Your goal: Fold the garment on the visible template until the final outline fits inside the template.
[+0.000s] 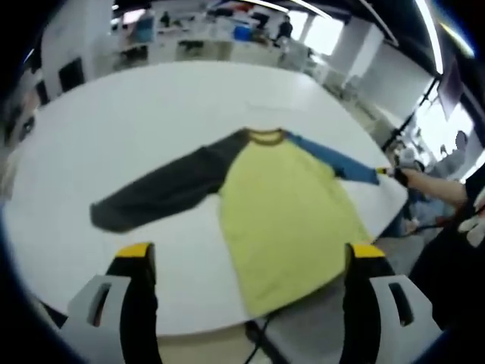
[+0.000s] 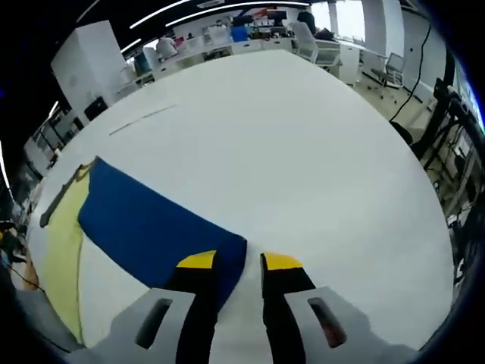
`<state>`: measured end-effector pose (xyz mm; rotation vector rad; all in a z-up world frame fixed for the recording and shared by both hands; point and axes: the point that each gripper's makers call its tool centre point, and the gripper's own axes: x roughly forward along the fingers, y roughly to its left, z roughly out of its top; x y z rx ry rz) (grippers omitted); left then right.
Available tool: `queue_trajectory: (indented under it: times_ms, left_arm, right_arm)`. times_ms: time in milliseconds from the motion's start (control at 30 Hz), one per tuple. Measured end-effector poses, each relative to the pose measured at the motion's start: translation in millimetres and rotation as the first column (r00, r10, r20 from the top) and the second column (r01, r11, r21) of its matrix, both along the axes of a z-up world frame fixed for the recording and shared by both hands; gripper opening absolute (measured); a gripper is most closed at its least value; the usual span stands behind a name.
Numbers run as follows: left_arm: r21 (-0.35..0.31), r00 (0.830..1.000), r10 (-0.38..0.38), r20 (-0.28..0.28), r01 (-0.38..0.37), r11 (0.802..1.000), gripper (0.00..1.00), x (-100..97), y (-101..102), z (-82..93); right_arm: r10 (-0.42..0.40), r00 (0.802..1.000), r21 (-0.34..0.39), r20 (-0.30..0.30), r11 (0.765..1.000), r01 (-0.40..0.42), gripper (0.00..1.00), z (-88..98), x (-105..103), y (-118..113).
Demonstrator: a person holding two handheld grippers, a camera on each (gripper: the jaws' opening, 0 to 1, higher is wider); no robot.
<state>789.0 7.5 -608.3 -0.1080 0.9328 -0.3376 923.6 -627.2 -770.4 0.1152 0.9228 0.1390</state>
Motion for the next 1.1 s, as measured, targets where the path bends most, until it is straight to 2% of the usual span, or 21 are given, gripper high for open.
queue_trajectory:
  times_ms: [33,133,333,433,667,900,1100]
  left_arm:
    - [-0.001,1.0,0.0,-0.001,0.0,1.0,0.99,0.4,0,-0.6]
    - [0.004,1.0,-0.007,-0.009,0.007,1.0,0.99,0.7,-1,-3.0]
    - [0.004,1.0,-0.006,-0.016,0.006,1.0,0.99,1.2,-1,-7.0]
    - [0.003,1.0,-0.008,-0.018,0.008,1.0,0.99,1.6,-1,-8.7]
    - [0.004,1.0,-0.015,-0.019,0.015,1.0,0.99,1.7,-2,-9.5]
    - [0.006,1.0,-0.013,-0.015,0.013,1.0,0.99,0.4,0,-8.2]
    - [-0.002,1.0,-0.014,-0.004,0.014,1.0,0.99,-1.3,-1,-7.3]
  right_arm:
    - [-0.003,1.0,-0.013,0.014,1.0,0.003,0.19,1.1,2,-2]
    - [-0.008,1.0,-0.008,0.013,1.0,0.009,0.15,1.8,3,-2]
    - [0.015,1.0,-0.046,0.008,0.999,-0.015,0.09,1.6,2,-4]
    - [0.032,0.999,-0.058,0.003,0.998,-0.032,0.03,0.4,1,-2]
    - [0.032,0.999,-0.072,0.011,0.997,-0.031,0.02,2.3,4,-5]
    - [0.043,0.997,-0.118,0.062,0.992,-0.036,0.02,27.8,17,-13]
    - [0.094,0.992,-0.161,0.083,0.984,-0.08,0.02,48.9,26,-14]
